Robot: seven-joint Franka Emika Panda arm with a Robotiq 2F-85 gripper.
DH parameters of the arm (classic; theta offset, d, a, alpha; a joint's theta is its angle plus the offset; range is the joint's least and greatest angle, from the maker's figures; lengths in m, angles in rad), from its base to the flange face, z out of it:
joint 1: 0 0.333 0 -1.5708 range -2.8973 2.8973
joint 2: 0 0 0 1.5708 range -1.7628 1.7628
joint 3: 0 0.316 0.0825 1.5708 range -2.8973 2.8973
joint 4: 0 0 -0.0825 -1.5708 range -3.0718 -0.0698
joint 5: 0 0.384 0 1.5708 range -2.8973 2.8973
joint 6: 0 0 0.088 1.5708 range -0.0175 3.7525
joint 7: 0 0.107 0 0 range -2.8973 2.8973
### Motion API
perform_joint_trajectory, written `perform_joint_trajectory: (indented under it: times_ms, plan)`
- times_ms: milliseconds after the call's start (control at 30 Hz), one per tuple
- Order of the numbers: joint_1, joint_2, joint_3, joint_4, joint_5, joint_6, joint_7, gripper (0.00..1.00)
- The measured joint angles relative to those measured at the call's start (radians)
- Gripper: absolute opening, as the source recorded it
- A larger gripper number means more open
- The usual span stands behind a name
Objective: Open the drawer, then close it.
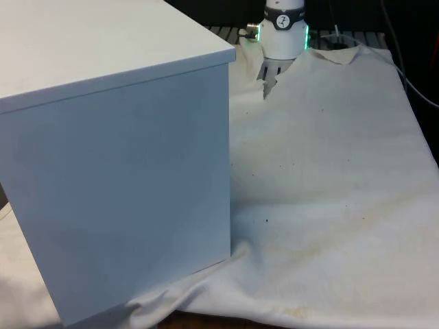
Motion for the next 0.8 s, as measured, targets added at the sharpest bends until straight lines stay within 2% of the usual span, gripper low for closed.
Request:
perform_joint_trajectory:
  times_ms: [533,800]
  plan:
    - [0.000,0.009,0.000,-0.007,0.006,0.090,-0.022,1.00]
    - [0.000,0.007,0.000,-0.010,0.016,0.106,-0.085,1.00]
